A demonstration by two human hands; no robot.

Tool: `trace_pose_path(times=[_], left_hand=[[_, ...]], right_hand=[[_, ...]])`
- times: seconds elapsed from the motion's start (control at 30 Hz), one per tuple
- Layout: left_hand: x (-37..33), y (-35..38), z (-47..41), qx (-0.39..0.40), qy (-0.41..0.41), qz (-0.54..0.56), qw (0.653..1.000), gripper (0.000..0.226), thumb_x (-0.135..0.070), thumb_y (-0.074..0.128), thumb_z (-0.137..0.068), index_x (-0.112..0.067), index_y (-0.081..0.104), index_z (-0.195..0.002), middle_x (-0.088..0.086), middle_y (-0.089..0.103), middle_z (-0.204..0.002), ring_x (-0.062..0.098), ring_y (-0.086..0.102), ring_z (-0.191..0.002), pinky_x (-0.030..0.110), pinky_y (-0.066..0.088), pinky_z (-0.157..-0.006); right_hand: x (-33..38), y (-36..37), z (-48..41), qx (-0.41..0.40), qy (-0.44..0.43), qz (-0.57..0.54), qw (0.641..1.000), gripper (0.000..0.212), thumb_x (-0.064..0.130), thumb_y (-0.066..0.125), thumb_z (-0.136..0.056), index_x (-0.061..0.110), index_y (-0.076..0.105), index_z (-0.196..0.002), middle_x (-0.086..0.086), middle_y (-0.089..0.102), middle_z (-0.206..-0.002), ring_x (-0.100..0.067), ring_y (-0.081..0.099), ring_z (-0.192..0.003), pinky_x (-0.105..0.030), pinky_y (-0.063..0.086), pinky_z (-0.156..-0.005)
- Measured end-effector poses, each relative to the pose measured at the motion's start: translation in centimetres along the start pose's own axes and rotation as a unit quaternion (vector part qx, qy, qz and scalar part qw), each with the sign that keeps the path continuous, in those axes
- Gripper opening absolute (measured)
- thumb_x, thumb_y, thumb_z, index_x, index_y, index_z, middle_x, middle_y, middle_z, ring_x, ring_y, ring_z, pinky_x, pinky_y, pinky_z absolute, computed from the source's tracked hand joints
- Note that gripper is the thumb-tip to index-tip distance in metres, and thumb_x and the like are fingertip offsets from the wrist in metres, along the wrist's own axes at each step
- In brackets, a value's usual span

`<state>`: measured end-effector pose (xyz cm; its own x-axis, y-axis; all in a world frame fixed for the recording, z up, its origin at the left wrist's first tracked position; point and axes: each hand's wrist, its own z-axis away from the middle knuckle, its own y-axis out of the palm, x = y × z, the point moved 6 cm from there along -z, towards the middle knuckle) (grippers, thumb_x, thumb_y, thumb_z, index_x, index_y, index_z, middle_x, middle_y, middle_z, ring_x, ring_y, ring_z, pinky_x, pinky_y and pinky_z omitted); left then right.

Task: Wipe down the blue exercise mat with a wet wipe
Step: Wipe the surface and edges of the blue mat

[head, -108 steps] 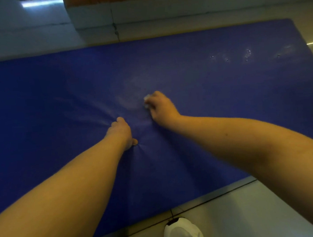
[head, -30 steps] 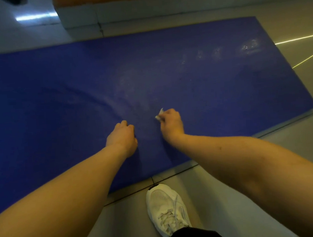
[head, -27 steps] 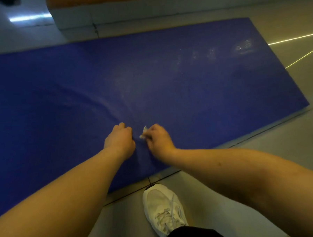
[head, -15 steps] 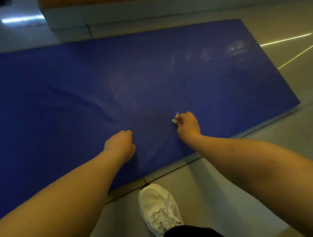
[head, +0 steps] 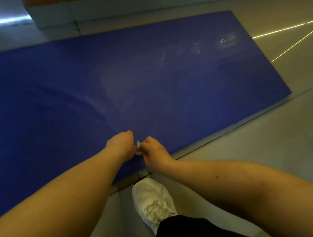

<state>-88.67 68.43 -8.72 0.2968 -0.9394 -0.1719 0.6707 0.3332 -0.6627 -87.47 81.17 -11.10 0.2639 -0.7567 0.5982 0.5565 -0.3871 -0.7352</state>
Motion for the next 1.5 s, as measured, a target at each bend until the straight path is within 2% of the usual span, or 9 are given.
trace_pose_path(times=[0.43,0.6,0.83,1.0,1.1,1.17,1.27,1.4,1.5], left_hand=[[-0.3,0.2,-0.6,0.002,0.015,0.019,1.000,0.020,-0.026,0.045,-0.101,-0.018,0.048,-0.119,0.005,0.057,-0.116,0.026,0.057,-0.097,0.042,0.052,-0.088],[-0.2,0.4,-0.1,0.009,0.009,-0.006,1.000,0.021,-0.025,0.047,-0.101,-0.017,0.048,-0.121,0.006,0.056,-0.115,0.026,0.058,-0.098,0.043,0.052,-0.090],[-0.7,0.0,-0.4,0.008,0.004,-0.039,0.999,0.023,-0.024,0.052,-0.100,-0.015,0.047,-0.121,0.006,0.054,-0.108,0.026,0.056,-0.093,0.042,0.052,-0.085],[-1.2,-0.6,-1.2,0.016,0.022,-0.028,0.999,0.028,-0.025,0.046,-0.103,-0.013,0.045,-0.128,0.009,0.054,-0.125,0.029,0.054,-0.100,0.046,0.051,-0.092],[-1.1,-0.8,-1.7,0.014,0.027,-0.021,0.999,0.027,-0.025,0.046,-0.103,-0.014,0.045,-0.128,0.009,0.054,-0.125,0.030,0.055,-0.101,0.047,0.051,-0.093],[-0.8,-1.0,-1.8,0.013,0.025,-0.022,0.999,0.027,-0.024,0.045,-0.103,-0.014,0.045,-0.129,0.009,0.054,-0.126,0.029,0.055,-0.100,0.046,0.051,-0.092],[-0.3,-1.6,-1.5,0.007,0.018,-0.024,1.000,0.028,-0.023,0.046,-0.103,-0.014,0.046,-0.129,0.009,0.054,-0.126,0.029,0.054,-0.100,0.045,0.050,-0.090],[0.3,-2.2,-0.8,-0.011,0.006,0.010,1.000,0.025,-0.022,0.047,-0.102,-0.013,0.046,-0.125,0.010,0.055,-0.125,0.031,0.056,-0.101,0.045,0.051,-0.089],[0.6,-3.4,0.2,-0.039,-0.002,0.110,0.993,0.033,-0.023,0.055,-0.098,-0.010,0.047,-0.128,0.011,0.057,-0.121,0.028,0.057,-0.095,0.039,0.051,-0.079]], right_hand=[[-12.4,-10.9,1.3,-0.186,0.331,0.034,0.924,0.006,0.005,0.060,-0.095,0.011,0.058,-0.095,-0.011,0.051,-0.113,-0.031,0.056,-0.094,-0.037,0.044,-0.076],[-5.9,-4.9,1.1,-0.162,0.223,-0.037,0.961,0.008,0.010,0.058,-0.099,0.005,0.062,-0.095,-0.012,0.052,-0.109,-0.031,0.055,-0.096,-0.040,0.048,-0.083],[0.2,1.2,1.6,0.035,-0.087,0.024,0.995,0.014,0.010,0.063,-0.096,0.002,0.071,-0.104,-0.020,0.058,-0.104,-0.035,0.053,-0.095,-0.043,0.047,-0.082],[-7.2,-6.3,0.5,-0.119,-0.019,0.049,0.992,0.019,0.014,0.061,-0.095,0.002,0.067,-0.082,-0.018,0.056,-0.084,-0.036,0.055,-0.078,-0.043,0.048,-0.069],[-12.4,-10.8,-0.4,-0.164,0.120,0.071,0.976,0.010,0.009,0.061,-0.098,0.001,0.066,-0.096,-0.019,0.056,-0.102,-0.037,0.053,-0.095,-0.047,0.048,-0.080],[-14.3,-12.3,-0.7,-0.172,0.229,0.103,0.953,0.010,0.011,0.057,-0.100,0.007,0.064,-0.105,-0.014,0.054,-0.112,-0.032,0.048,-0.106,-0.034,0.041,-0.082],[-12.0,-11.1,-1.3,-0.197,0.261,0.099,0.940,0.013,0.012,0.052,-0.102,0.009,0.065,-0.103,-0.012,0.056,-0.111,-0.031,0.047,-0.106,-0.033,0.039,-0.080],[-5.3,-6.0,-2.2,-0.139,0.208,-0.067,0.966,0.018,0.019,0.057,-0.103,0.008,0.069,-0.095,-0.012,0.063,-0.103,-0.028,0.055,-0.099,-0.044,0.048,-0.084],[-0.9,-4.0,-3.9,-0.051,0.218,-0.261,0.939,0.016,0.023,0.067,-0.098,0.010,0.067,-0.089,-0.012,0.070,-0.092,-0.028,0.065,-0.085,-0.042,0.056,-0.073]])
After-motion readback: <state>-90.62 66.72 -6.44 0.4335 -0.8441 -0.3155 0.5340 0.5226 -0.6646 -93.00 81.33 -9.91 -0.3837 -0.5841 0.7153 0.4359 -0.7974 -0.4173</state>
